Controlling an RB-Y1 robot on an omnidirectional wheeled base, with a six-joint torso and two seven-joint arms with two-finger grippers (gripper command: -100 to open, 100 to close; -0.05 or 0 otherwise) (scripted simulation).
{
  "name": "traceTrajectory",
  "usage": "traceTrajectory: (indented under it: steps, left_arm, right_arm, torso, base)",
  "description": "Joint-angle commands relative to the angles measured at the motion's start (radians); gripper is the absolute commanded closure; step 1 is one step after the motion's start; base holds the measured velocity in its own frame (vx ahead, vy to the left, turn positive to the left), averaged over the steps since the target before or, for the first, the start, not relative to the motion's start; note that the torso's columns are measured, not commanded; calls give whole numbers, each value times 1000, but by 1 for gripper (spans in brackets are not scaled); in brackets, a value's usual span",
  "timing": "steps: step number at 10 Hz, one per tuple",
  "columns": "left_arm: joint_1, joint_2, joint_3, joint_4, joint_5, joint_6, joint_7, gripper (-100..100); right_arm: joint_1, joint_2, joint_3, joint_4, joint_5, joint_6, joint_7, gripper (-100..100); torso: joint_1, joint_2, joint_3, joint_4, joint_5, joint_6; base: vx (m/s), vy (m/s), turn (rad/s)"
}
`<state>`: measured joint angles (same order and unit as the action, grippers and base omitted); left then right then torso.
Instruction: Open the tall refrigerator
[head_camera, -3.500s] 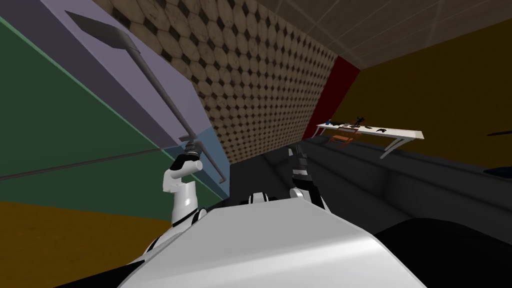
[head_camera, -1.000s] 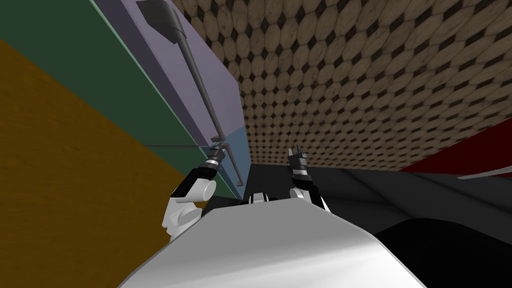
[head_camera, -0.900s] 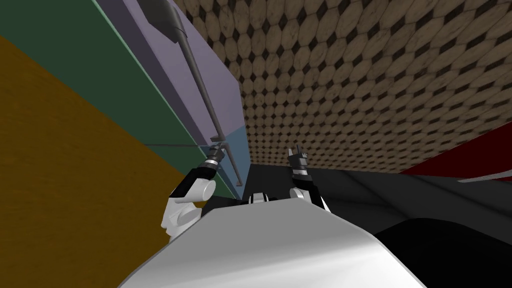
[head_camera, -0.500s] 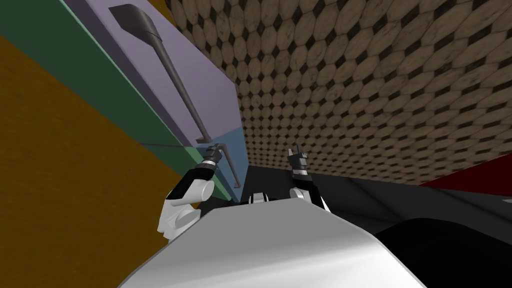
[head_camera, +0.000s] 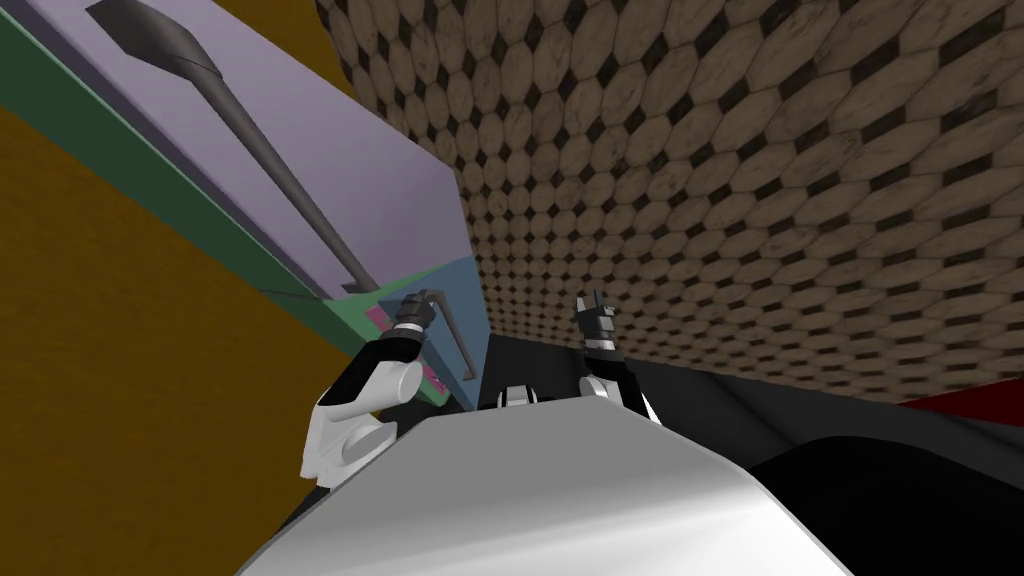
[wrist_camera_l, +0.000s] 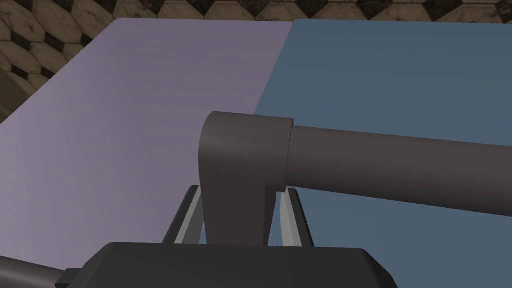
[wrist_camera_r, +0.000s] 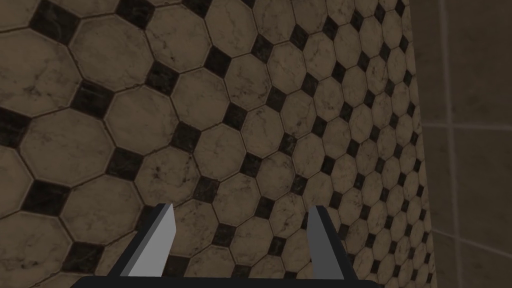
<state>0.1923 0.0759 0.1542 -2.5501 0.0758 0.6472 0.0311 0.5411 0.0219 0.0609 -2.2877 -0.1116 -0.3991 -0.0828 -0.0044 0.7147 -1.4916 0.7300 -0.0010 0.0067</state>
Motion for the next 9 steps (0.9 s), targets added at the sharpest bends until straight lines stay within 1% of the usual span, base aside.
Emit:
traceTrajectory:
  steps: [1, 2, 3, 4, 5, 6, 7, 8, 9]
  left_arm:
    - [8, -31, 31, -12, -33, 28, 1, 100]
    - [8, -31, 31, -12, -33, 28, 1, 100]
    - [10, -31, 31, -15, -30, 24, 3, 100]
    - [2, -2, 68, 18, -37, 19, 38, 100]
    - [-8, 30, 103, 45, -43, 12, 68, 100]
    - [-8, 30, 104, 53, -43, 12, 68, 100]
    - [-17, 62, 139, 80, -49, 6, 99, 100]
    - [-17, 62, 139, 89, -49, 6, 99, 100]
    - [-26, 94, 174, 124, -55, 0, 130, 100]
  right_arm:
    - [0, 0, 0, 0, 0, 0, 0, 0]
    - [0, 0, 0, 0, 0, 0, 0, 0]
    - [0, 0, 0, 0, 0, 0, 0, 0]
    - [0, -1, -1, 0, 0, 0, 0, 0]
    - [0, 0, 0, 0, 0, 0, 0, 0]
    - [0, 0, 0, 0, 0, 0, 0, 0]
    - [0, 0, 0, 0, 0, 0, 0, 0]
    - [0, 0, 0, 0, 0, 0, 0, 0]
    - [0, 0, 0, 0, 0, 0, 0, 0]
  torso:
    - [3, -2, -2, -1, 0, 1]
    - [9, 0, -1, 0, 2, 1]
    - [13, 3, 2, 0, 3, 2]
    - [19, 7, 5, 1, 4, 1]
    - [12, 6, 4, 0, 5, -1]
    - [5, -1, 0, -3, 4, 0]
    - [5, -2, -1, -5, 4, 1]
    - [7, -5, -3, -4, 3, 2]
    - [12, -4, -3, -5, 5, 3]
  base:
    - [98, -354, 132]
    - [45, -291, 42]
    - [-2, -133, 52]
    - [25, -203, 49]
    - [115, -294, 69]
    - [87, -301, 31]
    - [83, -345, 28]
    - [70, -276, 34]
    - [78, -301, 8]
